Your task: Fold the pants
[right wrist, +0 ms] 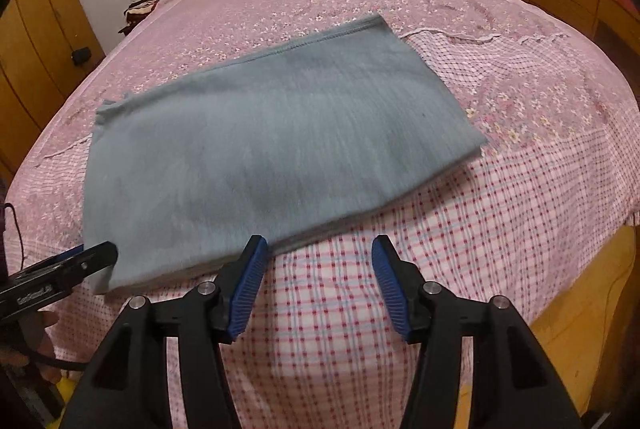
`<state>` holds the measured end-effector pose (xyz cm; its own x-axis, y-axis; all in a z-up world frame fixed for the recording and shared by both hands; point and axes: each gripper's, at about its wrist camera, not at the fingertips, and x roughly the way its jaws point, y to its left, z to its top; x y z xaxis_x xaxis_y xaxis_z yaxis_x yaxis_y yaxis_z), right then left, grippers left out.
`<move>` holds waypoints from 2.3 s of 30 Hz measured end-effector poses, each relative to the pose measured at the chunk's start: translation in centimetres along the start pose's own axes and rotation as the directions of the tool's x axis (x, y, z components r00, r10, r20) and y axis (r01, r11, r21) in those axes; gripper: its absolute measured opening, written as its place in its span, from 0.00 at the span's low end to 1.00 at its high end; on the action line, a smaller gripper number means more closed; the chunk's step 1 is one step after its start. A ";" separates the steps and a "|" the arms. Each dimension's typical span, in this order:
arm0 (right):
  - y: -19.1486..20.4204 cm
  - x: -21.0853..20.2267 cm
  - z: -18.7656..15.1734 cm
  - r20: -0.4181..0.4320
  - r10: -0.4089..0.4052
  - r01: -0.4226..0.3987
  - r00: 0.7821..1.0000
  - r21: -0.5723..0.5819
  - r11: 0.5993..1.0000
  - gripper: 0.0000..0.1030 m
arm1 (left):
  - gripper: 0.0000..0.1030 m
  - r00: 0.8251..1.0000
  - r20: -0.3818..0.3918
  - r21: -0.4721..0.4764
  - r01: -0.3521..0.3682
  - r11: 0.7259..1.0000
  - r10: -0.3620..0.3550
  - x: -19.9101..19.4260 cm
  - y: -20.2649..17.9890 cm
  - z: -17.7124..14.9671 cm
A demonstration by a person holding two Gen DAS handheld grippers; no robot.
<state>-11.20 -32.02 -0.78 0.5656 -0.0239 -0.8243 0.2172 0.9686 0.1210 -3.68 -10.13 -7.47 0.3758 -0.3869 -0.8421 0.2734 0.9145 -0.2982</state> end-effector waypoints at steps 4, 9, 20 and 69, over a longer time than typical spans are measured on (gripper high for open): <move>0.3 -1.3 -0.4 0.010 0.009 -0.009 1.000 -0.005 1.000 0.54 | 0.64 1.000 0.007 0.001 0.006 1.000 -0.006 0.0 0.3 -0.3; 1.1 -2.4 -0.4 0.034 0.014 -0.014 0.999 -0.018 1.000 0.54 | 0.62 1.000 0.016 -0.006 0.008 1.000 -0.008 -0.2 0.0 -0.1; 1.8 -2.2 -0.8 0.019 0.027 -0.026 0.999 -0.026 0.999 0.54 | 0.26 0.997 0.047 -0.050 0.069 0.996 -0.066 -1.6 0.9 -0.2; 0.7 -4.5 0.6 0.058 0.084 -0.085 0.995 0.018 0.996 0.54 | 0.12 0.951 0.191 0.310 0.177 0.934 -0.243 -11.2 -8.4 3.6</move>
<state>-13.11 -31.42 3.32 0.6272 0.0431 -0.7776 0.1829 0.9624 0.2009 -7.00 -13.88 6.09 0.4601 -0.6127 -0.6426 0.5959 0.7496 -0.2881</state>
